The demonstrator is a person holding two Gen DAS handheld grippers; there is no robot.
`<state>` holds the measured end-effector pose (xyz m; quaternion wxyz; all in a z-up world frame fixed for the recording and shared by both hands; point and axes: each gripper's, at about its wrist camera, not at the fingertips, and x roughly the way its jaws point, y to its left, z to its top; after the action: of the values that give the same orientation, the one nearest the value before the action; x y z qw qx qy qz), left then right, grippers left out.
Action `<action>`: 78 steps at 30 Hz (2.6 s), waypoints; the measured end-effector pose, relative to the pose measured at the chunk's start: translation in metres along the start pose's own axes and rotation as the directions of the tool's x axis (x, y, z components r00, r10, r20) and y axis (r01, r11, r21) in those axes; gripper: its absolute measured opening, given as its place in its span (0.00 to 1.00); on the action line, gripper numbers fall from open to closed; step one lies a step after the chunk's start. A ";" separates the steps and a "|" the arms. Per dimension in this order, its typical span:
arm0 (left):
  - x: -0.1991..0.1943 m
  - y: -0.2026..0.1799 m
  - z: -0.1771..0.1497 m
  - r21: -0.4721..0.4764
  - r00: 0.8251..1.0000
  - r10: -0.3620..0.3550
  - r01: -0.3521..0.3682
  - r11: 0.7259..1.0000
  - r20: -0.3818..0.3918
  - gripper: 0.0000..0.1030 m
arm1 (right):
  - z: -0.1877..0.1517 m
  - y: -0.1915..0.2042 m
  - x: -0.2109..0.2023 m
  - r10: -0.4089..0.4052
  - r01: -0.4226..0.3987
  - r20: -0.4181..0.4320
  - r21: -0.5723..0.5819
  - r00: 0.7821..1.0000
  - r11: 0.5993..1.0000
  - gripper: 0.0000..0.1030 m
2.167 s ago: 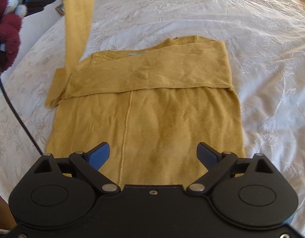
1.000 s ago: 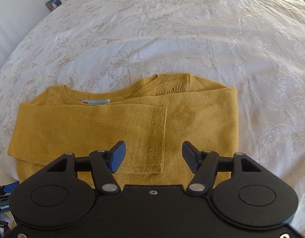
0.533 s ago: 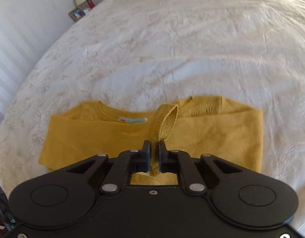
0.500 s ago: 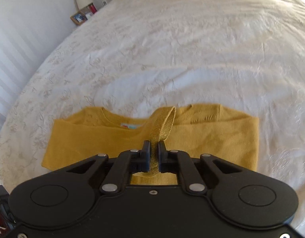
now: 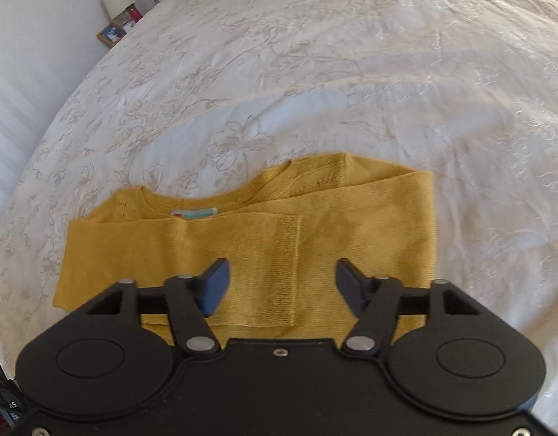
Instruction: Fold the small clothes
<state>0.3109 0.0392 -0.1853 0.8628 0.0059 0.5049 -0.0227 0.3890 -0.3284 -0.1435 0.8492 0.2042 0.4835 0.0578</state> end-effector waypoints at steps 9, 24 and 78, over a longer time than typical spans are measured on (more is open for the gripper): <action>0.000 0.000 0.000 0.003 1.000 0.000 0.000 1.000 0.005 1.00 | -0.001 0.016 0.031 -0.003 0.002 -0.086 -0.006 0.996 1.000 0.09; -0.014 0.009 0.041 -0.005 0.992 0.092 -0.092 0.996 0.088 0.87 | 0.013 0.003 -0.048 -0.090 0.101 0.126 -0.083 0.988 0.991 0.11; 0.027 0.017 0.124 0.034 0.998 0.054 -0.056 0.998 0.045 1.00 | -0.023 -0.060 -0.017 -0.309 0.307 0.010 0.088 0.951 0.948 0.99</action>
<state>0.4323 0.0515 -0.1482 0.8737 0.0345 0.4851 -0.0080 0.3543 -0.3816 -0.1643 0.8439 0.1632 0.5014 -0.0988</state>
